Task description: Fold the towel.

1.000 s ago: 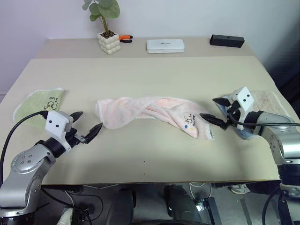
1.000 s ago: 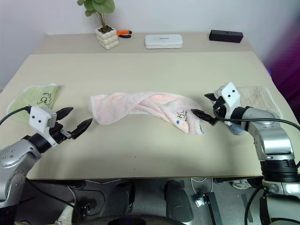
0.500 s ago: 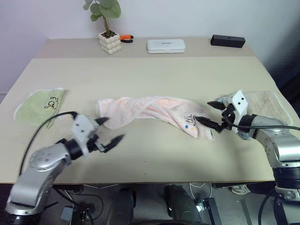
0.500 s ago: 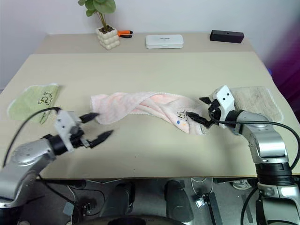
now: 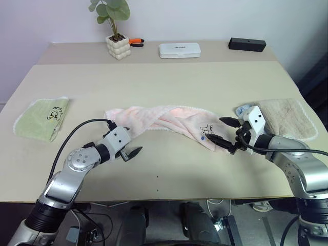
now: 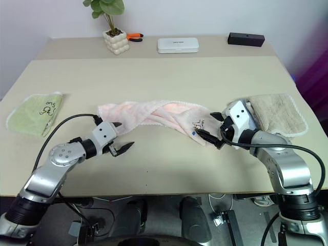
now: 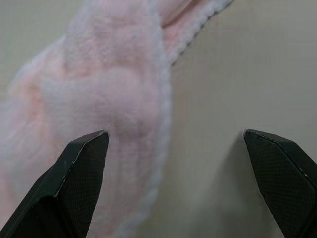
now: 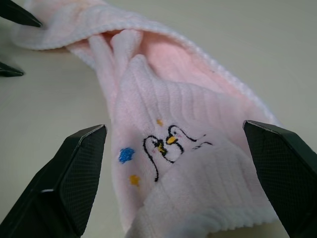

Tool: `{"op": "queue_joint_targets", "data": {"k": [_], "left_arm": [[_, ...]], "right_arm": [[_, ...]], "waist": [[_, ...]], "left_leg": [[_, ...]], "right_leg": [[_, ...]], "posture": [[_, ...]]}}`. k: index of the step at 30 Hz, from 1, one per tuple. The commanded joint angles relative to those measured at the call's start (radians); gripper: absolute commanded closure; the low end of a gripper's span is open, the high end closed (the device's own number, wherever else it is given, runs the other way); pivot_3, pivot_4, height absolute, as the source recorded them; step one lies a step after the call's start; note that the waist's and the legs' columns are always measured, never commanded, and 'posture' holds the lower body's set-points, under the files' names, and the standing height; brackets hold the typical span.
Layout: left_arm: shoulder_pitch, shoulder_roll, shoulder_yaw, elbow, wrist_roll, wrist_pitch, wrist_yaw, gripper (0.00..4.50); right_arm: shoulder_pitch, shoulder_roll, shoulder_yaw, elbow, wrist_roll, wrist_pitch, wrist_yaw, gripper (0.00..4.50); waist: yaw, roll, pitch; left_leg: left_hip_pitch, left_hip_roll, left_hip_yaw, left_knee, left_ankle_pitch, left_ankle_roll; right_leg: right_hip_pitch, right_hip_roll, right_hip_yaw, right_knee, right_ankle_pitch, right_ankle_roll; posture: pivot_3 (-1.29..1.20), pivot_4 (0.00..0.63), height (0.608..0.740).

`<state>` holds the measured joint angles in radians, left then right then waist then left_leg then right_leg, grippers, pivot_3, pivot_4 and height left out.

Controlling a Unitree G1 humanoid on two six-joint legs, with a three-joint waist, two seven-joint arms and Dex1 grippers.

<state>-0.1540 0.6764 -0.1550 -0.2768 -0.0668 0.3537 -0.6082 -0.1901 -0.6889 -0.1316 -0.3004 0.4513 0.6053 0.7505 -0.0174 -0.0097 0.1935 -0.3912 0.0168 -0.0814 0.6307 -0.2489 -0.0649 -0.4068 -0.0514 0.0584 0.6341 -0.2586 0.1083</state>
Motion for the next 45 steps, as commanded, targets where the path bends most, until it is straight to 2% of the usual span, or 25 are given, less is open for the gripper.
{"op": "queue_joint_targets", "data": {"k": [1,4,7,10,14,19,23,28,34,37,40,44,45], "left_arm": [[-0.044,0.011,-0.019,0.088,0.080,-0.013,0.011,0.07],[-0.067,0.006,-0.020,0.126,0.091,-0.006,0.016,0.07],[-0.072,0.002,-0.002,0.136,0.084,-0.002,0.017,0.91],[-0.068,0.003,0.011,0.137,0.080,0.001,0.017,2.29],[-0.045,0.028,0.051,0.126,0.078,0.000,0.016,4.37],[-0.003,0.048,0.109,0.098,0.040,-0.019,-0.015,4.44],[0.070,0.079,0.157,0.090,0.017,-0.068,-0.060,4.44],[0.098,0.073,0.173,0.115,0.018,-0.105,-0.062,4.44],[0.104,0.058,0.174,0.108,0.020,-0.109,-0.059,4.44],[0.113,0.056,0.178,0.103,0.024,-0.109,-0.056,4.50],[0.127,0.059,0.186,0.099,0.026,-0.109,-0.054,4.50],[0.135,0.065,0.194,0.099,0.024,-0.108,-0.057,4.50],[0.134,0.066,0.196,0.100,0.023,-0.107,-0.058,4.50]], "right_arm": [[-0.015,0.003,-0.014,-0.031,-0.004,-0.016,-0.020,0.00],[-0.029,0.006,-0.005,-0.029,-0.009,-0.018,-0.030,0.00],[-0.039,0.006,-0.002,-0.025,-0.014,-0.020,-0.034,0.00],[-0.045,0.004,-0.001,-0.025,-0.016,-0.020,-0.036,0.00],[-0.103,-0.035,0.016,0.029,-0.054,-0.016,-0.026,0.00],[-0.236,-0.064,0.050,0.190,-0.100,0.008,-0.015,0.00],[-0.366,-0.067,0.130,0.417,-0.183,-0.003,0.012,0.00],[-0.486,-0.015,0.234,0.700,-0.279,-0.132,0.082,0.00],[-0.623,0.070,0.255,0.989,-0.342,-0.243,0.100,0.00],[-0.652,0.088,0.252,1.046,-0.355,-0.278,0.115,0.90],[-0.660,0.093,0.241,1.041,-0.348,-0.284,0.141,2.29],[-0.634,0.064,0.233,0.969,-0.343,-0.291,0.177,4.40],[-0.629,0.056,0.231,0.954,-0.348,-0.299,0.174,4.46]], "waist": [[0.000,0.000,0.000],[-0.001,0.000,0.000],[-0.004,0.000,-0.001],[-0.004,0.000,-0.001],[-0.009,0.000,-0.001],[-0.021,0.000,0.000],[-0.030,0.000,0.000],[-0.027,0.000,0.000],[-0.029,0.000,0.000],[-0.028,0.000,0.000],[-0.029,0.000,0.000],[-0.028,0.000,0.000],[-0.028,0.000,0.000]], "left_leg": [[0.000,0.000,0.000,0.000,0.000,0.000],[0.001,0.000,0.000,0.000,0.000,0.000],[0.002,0.000,0.000,0.000,0.000,0.000],[0.002,0.000,0.000,0.000,0.000,0.000],[0.002,0.000,0.000,0.000,0.000,0.000],[0.002,0.000,0.000,0.000,0.000,0.000],[0.001,0.000,0.000,-0.001,0.000,0.000],[0.001,0.000,0.000,-0.001,0.000,0.000],[0.001,0.000,0.001,-0.001,0.000,0.000],[0.001,0.000,0.000,-0.001,0.000,0.000],[0.001,0.000,0.000,-0.001,0.000,0.000],[0.001,0.000,0.000,-0.001,0.000,0.000],[0.001,0.000,0.000,-0.001,0.000,0.000]], "right_leg": [[0.000,0.000,0.000,0.000,0.000,0.000],[0.001,0.000,0.000,0.000,0.000,0.000],[0.001,0.000,0.000,0.001,0.000,0.000],[0.001,0.000,0.000,0.001,0.000,0.000],[0.001,0.000,0.000,0.002,0.000,0.000],[0.001,0.000,0.000,0.002,0.000,0.000],[0.000,0.000,0.000,0.002,0.000,0.000],[-0.001,0.000,0.000,0.002,0.000,0.000],[-0.001,0.000,0.000,0.002,0.000,0.000],[-0.001,0.000,0.000,0.002,0.000,0.000],[-0.001,0.000,0.000,0.003,0.000,0.000],[-0.001,0.000,0.000,0.004,0.000,0.000],[-0.001,0.000,0.000,0.004,0.000,0.000]], "posture": [[0.00,0.150,0.737],[0.00,0.150,0.737],[0.00,0.150,0.737],[0.00,0.150,0.737],[0.00,0.150,0.737],[0.00,0.150,0.737],[0.00,0.150,0.737],[0.00,0.150,0.737],[0.00,0.150,0.737],[0.00,0.150,0.737],[0.00,0.150,0.737],[0.00,0.150,0.737],[0.00,0.150,0.737]]}}
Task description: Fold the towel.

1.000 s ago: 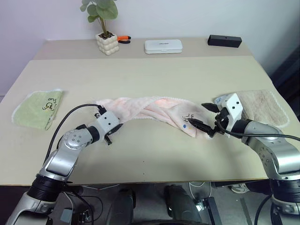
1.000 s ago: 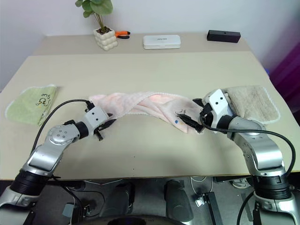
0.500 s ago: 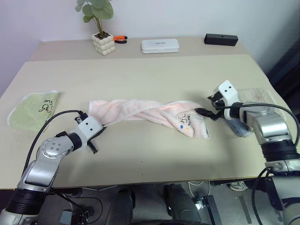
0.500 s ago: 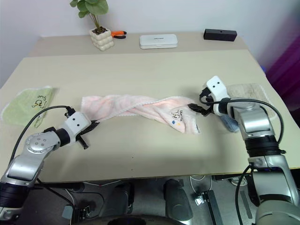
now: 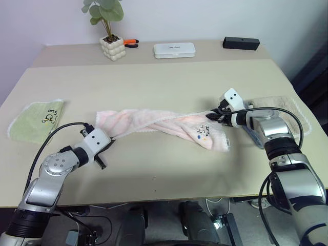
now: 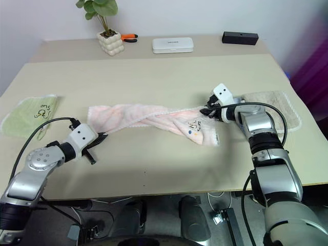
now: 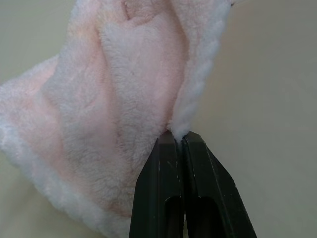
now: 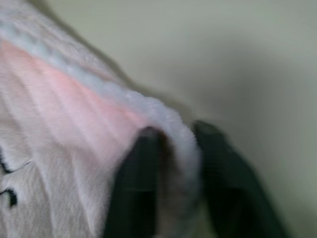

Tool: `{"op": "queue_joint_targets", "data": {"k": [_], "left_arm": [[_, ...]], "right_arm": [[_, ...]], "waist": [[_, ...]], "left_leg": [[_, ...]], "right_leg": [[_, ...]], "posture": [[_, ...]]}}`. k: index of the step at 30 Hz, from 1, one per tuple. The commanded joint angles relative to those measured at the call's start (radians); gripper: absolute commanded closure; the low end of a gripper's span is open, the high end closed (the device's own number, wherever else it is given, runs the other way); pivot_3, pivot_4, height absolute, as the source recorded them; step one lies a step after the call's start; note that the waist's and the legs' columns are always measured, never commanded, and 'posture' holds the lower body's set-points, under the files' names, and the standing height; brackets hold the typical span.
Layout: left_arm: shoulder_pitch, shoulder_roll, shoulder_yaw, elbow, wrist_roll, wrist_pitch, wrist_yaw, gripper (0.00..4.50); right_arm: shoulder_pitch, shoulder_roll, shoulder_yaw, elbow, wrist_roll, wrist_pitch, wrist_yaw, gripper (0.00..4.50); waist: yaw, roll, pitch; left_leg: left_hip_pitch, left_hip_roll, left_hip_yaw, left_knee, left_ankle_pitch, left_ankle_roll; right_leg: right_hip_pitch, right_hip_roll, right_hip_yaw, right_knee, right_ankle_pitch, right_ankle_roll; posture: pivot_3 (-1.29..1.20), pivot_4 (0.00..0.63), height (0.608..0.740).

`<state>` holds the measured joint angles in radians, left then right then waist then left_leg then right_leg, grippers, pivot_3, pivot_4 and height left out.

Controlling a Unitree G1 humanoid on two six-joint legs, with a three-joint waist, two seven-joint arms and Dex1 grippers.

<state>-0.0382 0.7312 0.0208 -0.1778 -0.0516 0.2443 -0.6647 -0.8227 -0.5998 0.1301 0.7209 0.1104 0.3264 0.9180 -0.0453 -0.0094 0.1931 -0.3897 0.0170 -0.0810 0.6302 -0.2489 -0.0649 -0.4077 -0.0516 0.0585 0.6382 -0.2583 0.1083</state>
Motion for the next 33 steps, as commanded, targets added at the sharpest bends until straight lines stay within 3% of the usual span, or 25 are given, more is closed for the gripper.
{"op": "queue_joint_targets", "data": {"k": [1,6,14,17,21,23,27,29,33], "left_arm": [[0.013,0.010,0.027,0.000,0.001,0.008,-0.001,4.50],[-0.108,-0.029,0.090,0.044,-0.072,0.070,0.025,4.50],[-0.855,-0.044,0.188,0.598,-0.057,-0.120,0.254,4.50],[-0.940,-0.016,0.241,0.654,-0.111,-0.141,0.220,4.50],[-0.833,0.028,0.269,0.554,-0.177,-0.104,0.104,4.50],[-0.625,0.076,0.302,0.390,-0.249,-0.035,-0.018,4.50],[-0.374,0.136,0.343,0.210,-0.322,0.067,-0.115,4.50],[-0.205,0.174,0.398,0.130,-0.347,0.119,-0.176,4.50],[-0.043,0.202,0.508,0.045,-0.424,0.202,-0.222,4.50]], "right_arm": [[0.005,-0.042,-0.037,-0.085,-0.012,-0.032,-0.003,4.46],[-0.040,-0.088,-0.060,-0.149,-0.060,-0.134,-0.072,4.46],[-0.407,-0.125,-0.093,-0.018,-0.125,-0.328,-0.193,4.46],[-0.431,-0.139,-0.112,-0.096,-0.086,-0.332,-0.131,4.46],[-0.329,-0.151,-0.132,-0.300,0.001,-0.258,-0.022,4.46],[-0.176,-0.179,-0.134,-0.508,0.082,-0.137,0.062,4.46],[0.028,-0.234,-0.156,-0.742,0.179,0.034,0.127,4.46],[0.200,-0.296,-0.193,-0.877,0.259,0.136,0.191,4.46],[0.413,-0.400,-0.263,-1.028,0.373,0.252,0.268,4.46]], "waist": [[0.000,0.000,0.000],[0.001,0.000,0.001],[0.000,-0.002,0.003],[-0.008,-0.001,0.002],[-0.023,0.000,0.002],[-0.028,0.001,0.002],[-0.022,0.000,0.004],[-0.012,0.000,0.004],[0.009,-0.001,0.004]], "left_leg": [[0.000,0.000,0.000,0.000,0.000,0.000],[0.000,0.000,0.000,0.000,0.000,0.000],[-0.004,-0.001,-0.001,0.001,0.002,-0.003],[-0.007,-0.001,0.001,-0.002,0.001,-0.003],[-0.007,-0.001,0.003,-0.005,0.001,-0.002],[-0.012,-0.001,0.004,-0.004,0.001,-0.002],[-0.020,-0.001,0.004,0.000,0.001,-0.001],[-0.020,-0.001,0.004,0.002,0.002,-0.003],[-0.011,-0.002,0.003,0.002,0.002,-0.003]], "right_leg": [[0.000,0.000,0.000,0.000,0.000,0.000],[-0.002,0.000,0.000,0.003,0.000,0.000],[-0.007,0.000,-0.001,0.008,0.000,0.000],[-0.012,-0.001,0.000,0.008,0.000,0.000],[-0.015,-0.002,-0.001,0.008,-0.001,0.001],[-0.020,-0.003,-0.001,0.009,-0.001,0.001],[-0.027,-0.004,-0.001,0.011,-0.001,0.001],[-0.027,-0.005,-0.002,0.013,0.000,0.000],[-0.016,-0.005,-0.003,0.010,0.000,-0.001]], "posture": [[0.00,0.150,0.737],[0.00,0.150,0.737],[0.00,0.150,0.737],[0.00,0.150,0.737],[0.00,0.150,0.737],[0.00,0.150,0.737],[0.00,0.150,0.737],[0.00,0.150,0.737],[0.00,0.150,0.737]]}}
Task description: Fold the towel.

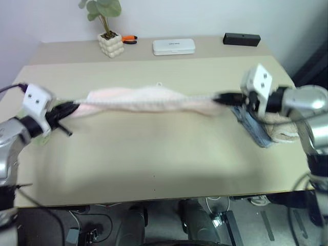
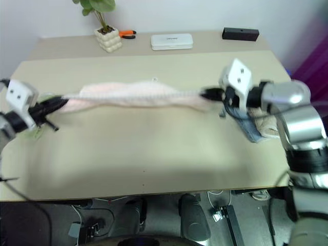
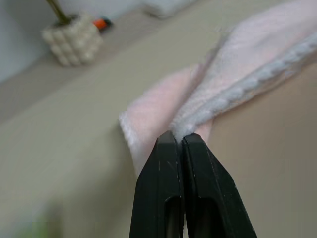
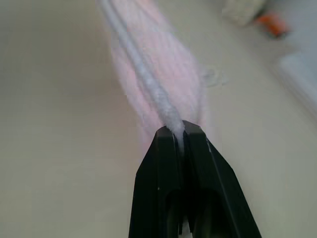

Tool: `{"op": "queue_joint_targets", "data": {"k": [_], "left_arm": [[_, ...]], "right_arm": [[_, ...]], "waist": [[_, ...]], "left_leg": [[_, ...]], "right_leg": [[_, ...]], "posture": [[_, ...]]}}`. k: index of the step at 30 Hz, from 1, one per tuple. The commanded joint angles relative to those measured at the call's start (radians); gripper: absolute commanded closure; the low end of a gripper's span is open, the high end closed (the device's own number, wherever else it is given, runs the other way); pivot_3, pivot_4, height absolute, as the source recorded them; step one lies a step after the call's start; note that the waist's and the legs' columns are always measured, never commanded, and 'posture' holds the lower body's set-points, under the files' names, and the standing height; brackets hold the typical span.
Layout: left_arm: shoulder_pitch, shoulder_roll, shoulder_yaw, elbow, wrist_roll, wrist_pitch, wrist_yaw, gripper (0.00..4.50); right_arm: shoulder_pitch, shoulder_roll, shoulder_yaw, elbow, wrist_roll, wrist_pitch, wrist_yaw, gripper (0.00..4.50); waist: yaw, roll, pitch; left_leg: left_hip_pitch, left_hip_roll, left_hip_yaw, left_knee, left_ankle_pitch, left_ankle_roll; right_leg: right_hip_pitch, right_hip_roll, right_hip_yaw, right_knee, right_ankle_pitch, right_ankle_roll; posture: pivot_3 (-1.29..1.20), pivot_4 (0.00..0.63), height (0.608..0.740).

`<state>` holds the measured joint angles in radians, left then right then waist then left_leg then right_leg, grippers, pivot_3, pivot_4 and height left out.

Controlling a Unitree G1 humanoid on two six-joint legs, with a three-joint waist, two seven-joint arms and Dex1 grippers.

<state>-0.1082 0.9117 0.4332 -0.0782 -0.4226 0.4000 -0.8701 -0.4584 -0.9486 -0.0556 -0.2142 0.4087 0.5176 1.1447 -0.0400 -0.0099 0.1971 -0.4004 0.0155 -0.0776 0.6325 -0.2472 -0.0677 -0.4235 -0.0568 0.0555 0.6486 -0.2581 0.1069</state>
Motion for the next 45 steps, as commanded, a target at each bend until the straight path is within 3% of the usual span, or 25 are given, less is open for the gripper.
{"op": "queue_joint_targets", "data": {"k": [1,4,10,20,27,33,36,40,41,45], "left_arm": [[0.049,0.029,0.116,-0.062,-0.078,0.072,-0.034,4.50],[0.130,0.059,0.143,-0.092,-0.123,0.124,-0.118,4.50],[0.151,0.087,0.042,-0.071,-0.058,0.100,-0.138,4.50],[-0.286,-0.093,-0.291,0.354,0.230,-0.179,0.048,4.50],[-0.488,-0.176,-0.366,0.642,0.301,-0.323,0.067,4.50],[-0.543,-0.189,-0.379,0.769,0.318,-0.346,0.046,4.50],[-0.548,-0.191,-0.361,0.792,0.317,-0.352,0.078,3.60],[-0.533,-0.190,-0.325,0.792,0.318,-0.368,0.154,1.68],[-0.523,-0.187,-0.306,0.783,0.306,-0.361,0.167,1.25],[-0.478,-0.182,-0.223,0.737,0.263,-0.318,0.231,1.25]], "right_arm": [[0.080,-0.070,-0.096,-0.110,0.103,0.084,0.058,4.46],[0.137,-0.102,-0.116,-0.122,0.136,0.103,0.086,4.46],[0.109,-0.077,-0.060,-0.047,0.070,0.051,0.031,4.46],[-0.035,0.051,0.108,0.235,-0.160,-0.087,-0.119,4.46],[-0.097,0.138,0.141,0.376,-0.232,-0.141,-0.177,4.46],[-0.103,0.179,0.136,0.410,-0.260,-0.166,-0.204,4.46],[-0.097,0.186,0.116,0.395,-0.259,-0.174,-0.227,3.58],[-0.068,0.170,0.061,0.329,-0.256,-0.181,-0.278,1.67],[-0.054,0.159,0.043,0.308,-0.253,-0.171,-0.286,1.65],[0.021,0.128,-0.042,0.194,-0.207,-0.088,-0.299,1.65]], "waist": [[0.005,0.000,0.000],[0.000,-0.001,0.000],[-0.004,-0.001,0.000],[0.001,-0.002,-0.001],[-0.005,-0.002,-0.001],[-0.004,-0.002,-0.001],[-0.004,-0.002,-0.001],[-0.003,-0.002,-0.001],[-0.003,-0.002,-0.001],[-0.003,-0.002,-0.001]], "left_leg": [[0.002,0.000,0.000,0.001,0.000,0.000],[0.004,0.000,0.001,0.001,0.000,0.000],[0.009,0.001,0.002,-0.001,0.000,0.000],[0.008,0.000,0.002,0.000,0.000,0.000],[0.008,0.000,0.002,-0.001,0.000,0.000],[0.008,0.000,0.002,-0.001,0.000,0.000],[0.008,0.000,0.002,-0.001,0.000,0.000],[0.008,0.000,0.001,-0.001,0.000,0.000],[0.008,0.000,0.001,-0.001,0.000,0.000],[0.008,0.000,0.001,-0.001,0.000,0.000]], "right_leg": [[0.002,0.000,0.000,0.000,-0.001,-0.001],[0.004,0.000,0.000,0.000,-0.001,-0.002],[0.006,0.001,0.001,0.000,-0.002,-0.003],[0.007,0.001,0.001,-0.001,0.000,0.000],[0.006,0.001,0.000,0.000,0.000,0.001],[0.006,0.001,0.000,0.001,0.000,0.001],[0.006,0.001,0.000,0.001,0.000,0.001],[0.006,0.001,0.000,0.001,0.000,0.001],[0.006,0.001,0.000,0.001,0.000,0.001],[0.006,0.001,0.000,0.001,0.000,0.001]], "posture": [[0.00,0.150,0.737],[0.00,0.150,0.737],[0.00,0.150,0.737],[0.00,0.150,0.737],[0.00,0.150,0.737],[0.00,0.150,0.737],[0.00,0.150,0.737],[0.00,0.150,0.737],[0.00,0.150,0.737],[0.00,0.150,0.737]]}}
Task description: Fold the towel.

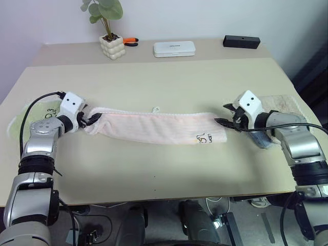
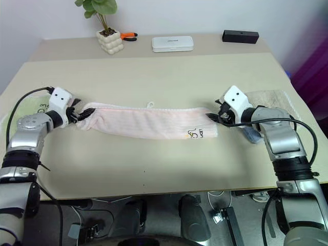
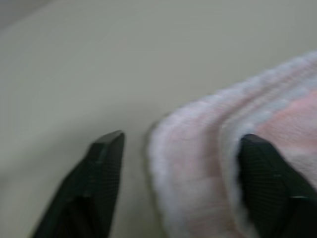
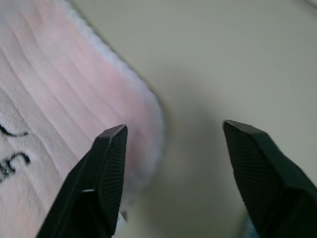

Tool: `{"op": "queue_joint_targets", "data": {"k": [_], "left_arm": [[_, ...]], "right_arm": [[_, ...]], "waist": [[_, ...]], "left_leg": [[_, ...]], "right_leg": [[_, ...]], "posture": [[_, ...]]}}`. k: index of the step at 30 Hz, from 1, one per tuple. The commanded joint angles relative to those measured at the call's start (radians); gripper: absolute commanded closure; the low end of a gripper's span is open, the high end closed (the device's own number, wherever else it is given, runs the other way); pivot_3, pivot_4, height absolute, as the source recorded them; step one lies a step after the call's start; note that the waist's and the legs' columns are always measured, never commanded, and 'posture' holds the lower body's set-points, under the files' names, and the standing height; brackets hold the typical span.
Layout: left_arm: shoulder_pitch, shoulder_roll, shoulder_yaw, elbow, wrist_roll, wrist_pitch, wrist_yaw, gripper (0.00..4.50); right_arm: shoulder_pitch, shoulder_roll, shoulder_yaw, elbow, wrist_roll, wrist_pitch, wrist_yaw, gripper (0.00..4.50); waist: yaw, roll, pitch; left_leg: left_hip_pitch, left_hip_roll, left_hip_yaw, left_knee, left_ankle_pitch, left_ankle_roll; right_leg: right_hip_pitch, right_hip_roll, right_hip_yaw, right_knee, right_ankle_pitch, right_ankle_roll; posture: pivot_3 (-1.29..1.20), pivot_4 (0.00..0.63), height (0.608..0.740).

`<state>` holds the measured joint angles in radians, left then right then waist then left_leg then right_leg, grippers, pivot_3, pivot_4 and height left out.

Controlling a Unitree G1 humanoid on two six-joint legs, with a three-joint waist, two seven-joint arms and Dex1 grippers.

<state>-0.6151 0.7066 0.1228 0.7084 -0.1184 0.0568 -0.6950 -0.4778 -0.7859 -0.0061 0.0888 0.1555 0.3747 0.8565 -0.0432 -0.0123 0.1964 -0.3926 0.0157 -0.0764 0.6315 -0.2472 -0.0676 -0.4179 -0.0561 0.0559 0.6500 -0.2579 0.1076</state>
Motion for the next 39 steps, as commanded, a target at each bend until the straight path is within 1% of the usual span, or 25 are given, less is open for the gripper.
{"op": "queue_joint_targets", "data": {"k": [1,2,3,4,5,6,8,10,14,16,18,20,22,24,26,29,32,36,39], "left_arm": [[0.045,0.022,0.116,-0.070,-0.062,0.048,0.071,1.25],[0.074,0.016,0.149,-0.117,-0.092,0.069,0.080,1.19],[0.095,0.011,0.168,-0.153,-0.111,0.084,0.083,1.19],[0.125,0.001,0.189,-0.211,-0.141,0.102,0.081,1.19],[0.153,-0.008,0.205,-0.264,-0.165,0.122,0.078,1.19],[0.185,-0.008,0.202,-0.314,-0.175,0.142,0.064,1.19],[0.241,0.001,0.176,-0.386,-0.170,0.169,0.033,1.19],[0.271,0.008,0.157,-0.421,-0.155,0.173,0.020,1.19],[0.261,0.007,0.131,-0.411,-0.150,0.187,-0.007,1.19],[0.222,0.005,0.106,-0.372,-0.127,0.173,-0.005,1.19],[0.152,-0.002,0.074,-0.312,-0.097,0.140,-0.004,1.19],[0.113,-0.010,0.066,-0.287,-0.090,0.103,-0.008,1.19],[0.096,-0.016,0.070,-0.278,-0.094,0.073,-0.008,1.19],[0.095,-0.028,0.089,-0.310,-0.115,0.035,-0.009,1.19],[0.101,-0.031,0.096,-0.329,-0.121,0.013,-0.009,1.19],[0.144,-0.024,0.113,-0.404,-0.139,0.005,-0.015,1.19],[0.232,-0.021,0.123,-0.583,-0.228,0.081,-0.085,1.19],[0.352,-0.009,0.073,-0.823,-0.343,0.230,-0.178,1.19],[0.416,-0.014,0.021,-0.978,-0.407,0.334,-0.200,1.19]], "right_arm": [[0.068,-0.040,-0.123,-0.156,0.076,0.099,-0.010,1.65],[0.113,-0.036,-0.169,-0.231,0.139,0.182,-0.009,1.27],[0.141,-0.031,-0.198,-0.281,0.182,0.241,-0.010,1.12],[0.192,-0.014,-0.232,-0.358,0.242,0.310,-0.018,0.81],[0.234,0.011,-0.262,-0.421,0.291,0.374,-0.041,0.34],[0.270,0.043,-0.288,-0.474,0.334,0.433,-0.075,0.01],[0.328,0.098,-0.328,-0.558,0.411,0.535,-0.135,0.01],[0.363,0.125,-0.348,-0.613,0.463,0.597,-0.166,0.01],[0.454,0.163,-0.329,-0.711,0.539,0.681,-0.220,0.01],[0.486,0.170,-0.296,-0.739,0.541,0.685,-0.237,0.01],[0.484,0.221,-0.273,-0.744,0.567,0.732,-0.299,0.01],[0.471,0.264,-0.269,-0.741,0.587,0.781,-0.360,0.01],[0.461,0.295,-0.275,-0.742,0.606,0.824,-0.409,0.01],[0.446,0.372,-0.315,-0.737,0.642,0.887,-0.494,0.01],[0.432,0.423,-0.345,-0.736,0.666,0.931,-0.553,0.01],[0.374,0.555,-0.412,-0.711,0.685,0.982,-0.682,0.01],[0.284,0.681,-0.509,-0.652,0.693,1.014,-0.809,0.01],[0.188,0.759,-0.586,-0.576,0.700,1.024,-0.902,0.01],[0.118,0.805,-0.634,-0.503,0.693,1.012,-0.969,0.01]], "waist": [[0.000,0.000,0.000],[-0.001,0.000,0.000],[0.000,0.000,0.000],[0.000,0.000,0.000],[0.001,-0.001,0.000],[0.002,-0.001,-0.001],[0.003,-0.002,-0.001],[0.003,-0.002,-0.001],[0.008,-0.003,-0.002],[0.010,-0.003,-0.002],[0.011,-0.004,-0.003],[0.011,-0.005,-0.003],[0.008,-0.005,-0.003],[0.003,-0.005,-0.003],[0.001,-0.005,-0.003],[-0.002,-0.005,-0.003],[-0.001,-0.004,-0.003],[0.005,-0.004,-0.003],[0.002,-0.004,-0.003]], "left_leg": [[0.000,0.000,0.000,0.000,0.000,0.000],[0.000,0.000,-0.001,0.000,0.000,0.000],[0.000,0.000,-0.001,0.000,0.000,0.000],[0.000,0.000,-0.001,-0.001,0.000,0.000],[0.000,0.000,-0.001,-0.001,0.000,0.000],[0.000,0.000,-0.002,0.000,0.000,0.000],[0.001,0.000,-0.003,0.000,0.000,0.000],[0.003,0.000,-0.003,0.001,0.000,0.000],[0.003,0.000,-0.003,0.001,0.000,0.000],[0.003,0.000,-0.003,0.001,0.000,0.000],[0.003,0.000,-0.003,0.001,0.000,0.000],[0.003,0.000,-0.004,0.001,0.000,0.000],[0.003,0.000,-0.003,0.001,0.000,0.000],[0.003,0.000,-0.003,0.000,0.000,0.000],[0.003,0.000,-0.004,-0.001,0.000,0.000],[0.003,0.000,-0.004,-0.001,0.000,0.000],[0.003,0.001,-0.004,-0.001,0.000,0.000],[0.002,0.000,-0.004,-0.001,0.000,0.000],[0.002,0.000,-0.004,-0.001,0.000,0.000]], "right_leg": [[0.000,0.000,0.000,0.000,0.000,0.000],[0.000,0.000,0.000,0.000,0.000,0.000],[0.000,0.000,0.000,0.000,0.000,0.000],[0.000,0.000,0.000,0.000,0.000,0.000],[0.000,0.000,0.000,0.000,0.000,0.000],[0.000,0.000,-0.001,0.000,0.000,0.000],[0.003,0.000,-0.001,0.001,0.000,0.000],[0.005,0.000,-0.001,0.000,0.000,0.000],[0.006,0.000,-0.002,-0.001,0.000,0.000],[0.006,0.000,-0.002,-0.001,0.000,0.000],[0.006,0.000,-0.002,-0.001,0.000,0.000],[0.006,0.001,-0.002,-0.001,0.000,0.000],[0.006,0.001,-0.002,-0.002,0.000,0.000],[0.006,0.001,-0.002,-0.002,0.000,0.000],[0.005,0.001,-0.002,-0.001,0.000,0.000],[0.005,0.001,-0.002,-0.001,0.000,0.000],[0.005,0.001,-0.002,-0.001,0.000,0.000],[0.005,0.000,-0.002,-0.002,0.000,0.000],[0.005,0.000,-0.002,-0.002,0.000,-0.001]], "posture": [[0.00,0.150,0.737],[0.00,0.150,0.737],[0.00,0.150,0.737],[0.00,0.150,0.737],[0.00,0.150,0.737],[0.00,0.150,0.737],[0.00,0.150,0.737],[0.00,0.150,0.737],[0.00,0.150,0.737],[0.00,0.150,0.737],[0.00,0.150,0.737],[0.00,0.150,0.737],[0.00,0.150,0.737],[0.00,0.150,0.737],[0.00,0.150,0.737],[0.00,0.150,0.737],[0.00,0.150,0.737],[0.00,0.150,0.737],[0.00,0.150,0.737]]}}
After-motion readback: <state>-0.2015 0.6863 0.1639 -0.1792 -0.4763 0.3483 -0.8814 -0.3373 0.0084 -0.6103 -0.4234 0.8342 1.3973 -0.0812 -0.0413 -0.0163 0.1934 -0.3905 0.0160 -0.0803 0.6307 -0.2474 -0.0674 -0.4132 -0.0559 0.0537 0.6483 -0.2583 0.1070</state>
